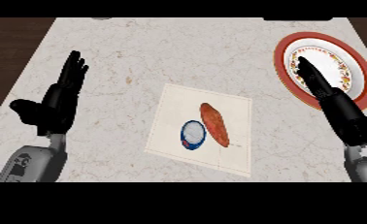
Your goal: Pick the can from the placemat and place it in the plate
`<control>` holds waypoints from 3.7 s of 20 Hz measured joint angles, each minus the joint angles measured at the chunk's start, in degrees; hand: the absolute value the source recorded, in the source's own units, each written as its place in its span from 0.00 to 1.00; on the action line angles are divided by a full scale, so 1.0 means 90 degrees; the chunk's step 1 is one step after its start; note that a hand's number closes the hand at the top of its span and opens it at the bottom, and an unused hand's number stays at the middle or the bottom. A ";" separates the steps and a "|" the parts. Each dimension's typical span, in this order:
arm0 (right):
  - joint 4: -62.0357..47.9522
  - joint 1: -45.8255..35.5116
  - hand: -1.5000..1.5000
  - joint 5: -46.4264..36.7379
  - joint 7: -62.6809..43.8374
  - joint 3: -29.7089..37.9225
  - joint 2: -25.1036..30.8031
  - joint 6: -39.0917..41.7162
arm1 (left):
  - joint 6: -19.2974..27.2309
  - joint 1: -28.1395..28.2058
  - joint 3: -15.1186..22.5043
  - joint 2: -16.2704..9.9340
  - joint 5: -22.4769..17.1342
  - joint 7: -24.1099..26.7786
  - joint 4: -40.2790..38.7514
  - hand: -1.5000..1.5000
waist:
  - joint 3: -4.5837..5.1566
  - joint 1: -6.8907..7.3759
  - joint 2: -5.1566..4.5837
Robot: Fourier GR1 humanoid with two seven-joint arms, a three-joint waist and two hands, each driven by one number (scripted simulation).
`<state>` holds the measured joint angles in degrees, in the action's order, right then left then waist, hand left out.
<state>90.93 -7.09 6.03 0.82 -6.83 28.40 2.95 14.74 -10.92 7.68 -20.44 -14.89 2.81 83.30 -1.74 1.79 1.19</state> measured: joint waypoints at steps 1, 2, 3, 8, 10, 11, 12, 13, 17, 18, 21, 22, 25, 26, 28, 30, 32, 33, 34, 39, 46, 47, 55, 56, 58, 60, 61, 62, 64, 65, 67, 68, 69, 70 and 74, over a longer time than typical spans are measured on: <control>-0.0026 -0.0163 1.00 0.0090 0.0012 -0.0021 -0.0066 0.0100 | -0.0001 0.0036 0.0024 0.0002 0.0028 -0.0031 -0.0018 0.50 | 0.0038 -0.0015 -0.0031; -0.0045 -0.0387 1.00 0.0224 0.0041 -0.0059 -0.0156 0.0234 | -0.0049 0.0090 0.0065 0.0005 0.0014 -0.0099 -0.0054 0.50 | 0.0070 0.0009 -0.0062; -0.0058 -0.0628 1.00 0.0360 0.0090 -0.0133 -0.0279 0.0379 | -0.0060 0.0144 0.0161 0.0055 0.0027 -0.0195 -0.0095 0.50 | 0.0094 0.0058 -0.0093; -0.0046 -0.2061 1.00 0.0230 0.0468 -0.0399 -0.0393 0.0845 | -0.0309 0.0425 0.0631 0.0359 -0.0102 -0.0727 -0.0525 0.50 | 0.0187 0.0333 -0.0215; -0.0634 -0.2506 0.00 0.0025 0.0761 -0.0382 -0.0779 0.0548 | -0.0391 0.0472 0.0769 0.0466 -0.0169 -0.0949 -0.0558 0.50 | 0.0187 0.0327 -0.0235; -0.0945 -0.2662 0.00 0.0021 0.0995 -0.0352 -0.0981 0.0477 | -0.0396 0.0506 0.0833 0.0516 -0.0171 -0.1026 -0.0571 0.50 | 0.0186 0.0311 -0.0242; -0.1234 -0.2728 0.00 0.0042 0.1294 -0.0299 -0.1154 0.0438 | -0.0416 0.0560 0.0864 0.0543 -0.0197 -0.1099 -0.0578 0.50 | 0.0185 0.0283 -0.0243; -0.1515 -0.2859 0.00 0.0108 0.1525 -0.0244 -0.1306 0.0472 | -0.0423 0.0662 0.0895 0.0567 -0.0199 -0.1102 -0.0558 0.50 | 0.0184 0.0248 -0.0236; -0.2657 -0.3350 0.00 0.0162 0.2525 -0.0170 -0.1671 0.0911 | -0.0388 0.0798 0.0884 0.0652 -0.0176 -0.1143 -0.0514 0.50 | 0.0174 0.0102 -0.0197; -0.2938 -0.3415 0.00 0.0118 0.2827 -0.0142 -0.1693 0.1039 | -0.0364 0.0840 0.0860 0.0655 -0.0165 -0.1177 -0.0459 0.50 | 0.0176 0.0069 -0.0187; -0.3306 -0.3754 0.00 -0.0010 0.3035 -0.0106 -0.1446 0.1509 | -0.0403 0.0928 0.0784 0.0631 -0.0187 -0.1282 -0.0353 0.50 | 0.0177 -0.0021 -0.0164; -0.3261 -0.3810 0.00 -0.0122 0.2987 -0.0193 -0.1337 0.1619 | -0.0392 0.0952 0.0768 0.0650 -0.0156 -0.1208 -0.0409 0.50 | 0.0177 -0.0055 -0.0153; -0.3214 -0.4022 0.00 -0.0639 0.2851 -0.0611 -0.0887 0.2028 | -0.0403 0.0986 0.0744 0.0646 -0.0160 -0.1229 -0.0402 0.50 | 0.0179 -0.0094 -0.0133; -0.3173 -0.4107 0.00 -0.0806 0.2785 -0.0753 -0.0752 0.2161 | -0.0421 0.1012 0.0728 0.0632 -0.0176 -0.1232 -0.0373 0.50 | 0.0180 -0.0098 -0.0127; -0.3084 -0.4265 0.00 -0.1090 0.2679 -0.0985 -0.0547 0.2402 | -0.0422 0.1018 0.0733 0.0646 -0.0165 -0.1275 -0.0358 0.50 | 0.0180 -0.0119 -0.0120; -0.2773 -0.4259 0.00 -0.1316 0.2451 -0.1241 -0.0472 0.2573 | -0.0493 0.1067 0.0642 0.0599 -0.0216 -0.1247 -0.0370 0.50 | 0.0181 -0.0161 -0.0105; -0.2398 -0.4204 0.00 -0.1515 0.2148 -0.1432 -0.0434 0.2661 | -0.0443 0.1116 0.0634 0.0620 -0.0181 -0.1283 -0.0300 0.50 | 0.0182 -0.0191 -0.0095; -0.2248 -0.4201 0.00 -0.1644 0.1978 -0.1528 -0.0470 0.2654 | -0.0445 0.1103 0.0620 0.0633 -0.0168 -0.1284 -0.0329 0.50 | 0.0181 -0.0197 -0.0095; -0.2019 -0.4108 0.00 -0.1761 0.1800 -0.1639 -0.0473 0.2655 | -0.0432 0.1132 0.0620 0.0653 -0.0158 -0.1287 -0.0297 0.50 | 0.0182 -0.0212 -0.0091; -0.1273 -0.3699 0.00 -0.2338 0.1083 -0.2001 -0.0728 0.2643 | -0.0448 0.1090 0.0559 0.0683 -0.0077 -0.1480 -0.0230 0.50 | 0.0187 -0.0211 -0.0105; -0.0727 -0.3162 0.00 -0.3252 0.0373 -0.2349 -0.1249 0.2519 | -0.0534 0.1232 0.0538 0.0833 0.0089 -0.1444 -0.0120 0.50 | 0.0183 -0.0192 -0.0112; -0.0707 -0.3132 0.00 -0.3330 0.0325 -0.2325 -0.1303 0.2604 | -0.0607 0.1221 0.0480 0.0822 0.0083 -0.1439 -0.0154 0.50 | 0.0182 -0.0189 -0.0113; -0.0484 -0.2586 0.00 -0.3949 0.0103 -0.2490 -0.1814 0.2992 | -0.0725 0.1180 0.0293 0.0981 0.0245 -0.1514 -0.0176 0.50 | 0.0177 -0.0182 -0.0115; -0.0558 -0.2525 0.00 -0.4066 0.0176 -0.2492 -0.1874 0.2975 | -0.0729 0.1208 0.0289 0.1011 0.0274 -0.1546 -0.0133 0.50 | 0.0180 -0.0180 -0.0117; -0.0421 -0.2281 0.00 -0.4305 0.0215 -0.2593 -0.1931 0.2905 | -0.0718 0.1131 0.0275 0.1113 0.0340 -0.1547 -0.0229 0.50 | 0.0176 -0.0186 -0.0115; -0.0445 -0.2261 0.00 -0.4550 0.0168 -0.2611 -0.2057 0.2870 | -0.0674 0.1205 0.0309 0.1165 0.0453 -0.1560 -0.0129 0.50 | 0.0178 -0.0182 -0.0116; -0.0529 -0.2224 0.00 -0.4720 0.0201 -0.2666 -0.2115 0.2740 | -0.0792 0.1172 0.0197 0.1107 0.0379 -0.1522 -0.0194 0.50 | 0.0178 -0.0180 -0.0117; -0.0543 -0.2190 0.00 -0.4852 0.0208 -0.2665 -0.2116 0.2717 | -0.0810 0.1218 0.0174 0.1110 0.0389 -0.1511 -0.0151 0.50 | 0.0180 -0.0179 -0.0118; -0.0461 -0.2088 0.00 -0.5120 0.0142 -0.2720 -0.2168 0.2668 | -0.0883 0.1258 0.0124 0.1117 0.0407 -0.1442 -0.0164 0.50 | 0.0181 -0.0185 -0.0117; -0.0488 -0.2108 0.00 -0.5197 0.0201 -0.2634 -0.2134 0.2688 | -0.0906 0.1261 0.0109 0.1139 0.0410 -0.1456 -0.0152 0.50 | 0.0183 -0.0184 -0.0119; -0.0489 -0.1991 0.00 -0.5438 0.0168 -0.2691 -0.2249 0.2605 | -0.0968 0.1324 0.0078 0.1114 0.0429 -0.1552 -0.0055 0.50 | 0.0185 -0.0183 -0.0120; -0.0694 -0.2015 0.00 -0.5561 0.0281 -0.2681 -0.2279 0.2513 | -0.0972 0.1290 0.0041 0.1113 0.0425 -0.1633 -0.0037 0.50 | 0.0187 -0.0178 -0.0123; -0.0828 -0.2050 0.00 -0.5662 0.0341 -0.2642 -0.2331 0.2489 | -0.0939 0.1232 0.0029 0.1162 0.0476 -0.1666 -0.0095 0.50 | 0.0187 -0.0177 -0.0126; -0.0889 -0.1999 0.00 -0.5776 0.0398 -0.2668 -0.2366 0.2449 | -0.1006 0.1217 -0.0020 0.1169 0.0477 -0.1586 -0.0186 0.50 | 0.0184 -0.0178 -0.0123; -0.1147 -0.2043 0.00 -0.6080 0.0414 -0.2629 -0.2678 0.2541 | -0.1060 0.1184 -0.0079 0.1226 0.0541 -0.1767 -0.0089 0.50 | 0.0184 -0.0178 -0.0123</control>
<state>80.61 -25.47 -48.69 4.55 -30.49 4.29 25.81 5.21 -0.26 6.97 -9.41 -10.02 -13.10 82.50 -0.08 0.19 0.08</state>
